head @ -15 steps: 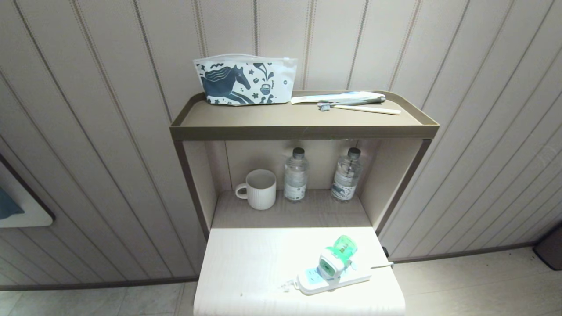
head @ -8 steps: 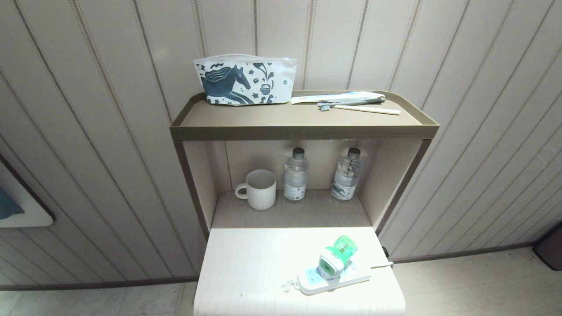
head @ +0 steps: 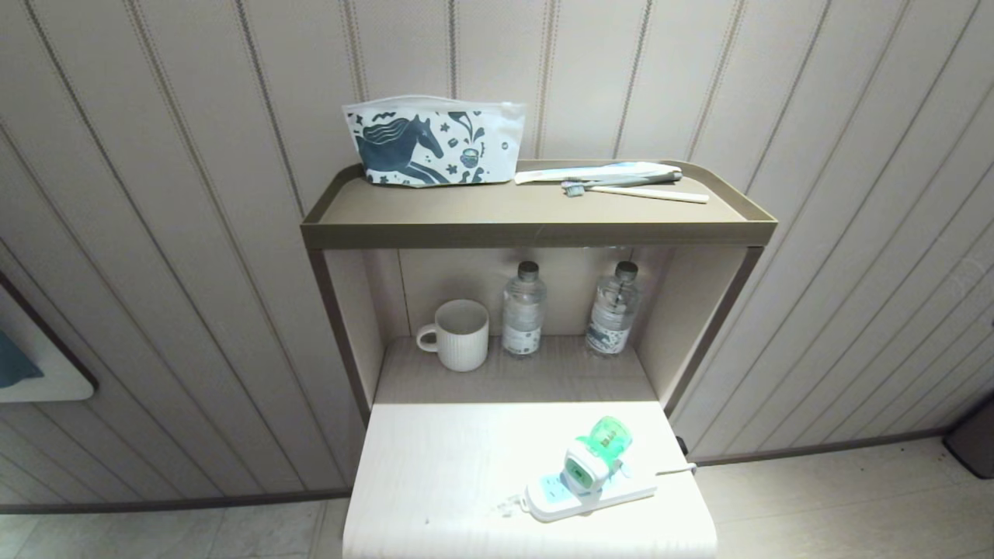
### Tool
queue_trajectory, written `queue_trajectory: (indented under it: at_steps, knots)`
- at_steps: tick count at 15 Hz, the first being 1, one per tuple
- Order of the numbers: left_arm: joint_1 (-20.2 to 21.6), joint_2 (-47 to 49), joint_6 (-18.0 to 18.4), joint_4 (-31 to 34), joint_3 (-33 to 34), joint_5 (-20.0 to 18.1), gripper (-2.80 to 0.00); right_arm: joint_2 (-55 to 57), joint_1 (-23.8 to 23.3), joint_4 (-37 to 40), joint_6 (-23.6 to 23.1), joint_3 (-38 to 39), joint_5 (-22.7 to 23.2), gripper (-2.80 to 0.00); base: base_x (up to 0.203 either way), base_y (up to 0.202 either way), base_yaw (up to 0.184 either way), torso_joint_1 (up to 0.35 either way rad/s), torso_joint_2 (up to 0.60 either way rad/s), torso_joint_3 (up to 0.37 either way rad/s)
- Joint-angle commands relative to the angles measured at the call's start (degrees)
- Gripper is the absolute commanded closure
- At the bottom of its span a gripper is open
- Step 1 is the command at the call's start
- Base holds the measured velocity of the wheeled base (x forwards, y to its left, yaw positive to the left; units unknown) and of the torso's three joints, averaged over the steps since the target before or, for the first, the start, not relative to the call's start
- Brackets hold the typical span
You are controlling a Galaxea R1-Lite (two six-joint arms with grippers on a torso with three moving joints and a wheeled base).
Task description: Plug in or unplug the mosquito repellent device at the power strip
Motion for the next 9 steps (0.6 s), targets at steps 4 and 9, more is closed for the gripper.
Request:
queue_trajectory:
  at_steps: [4, 9]
  knots:
    - [-0.05, 0.09, 0.00, 0.03, 0.01, -0.01, 0.00, -10.10, -5.31, -9.54, 1.56, 18.26, -19.81, 0.00, 0.000, 0.000, 0.000, 0.000, 0.00, 0.000]
    - [-0.05, 0.09, 0.00, 0.03, -0.03, -0.01, 0.00, -17.76, -17.67, -9.71, 3.41, 27.14, -21.89, 0.00, 0.000, 0.000, 0.000, 0.000, 0.00, 0.000]
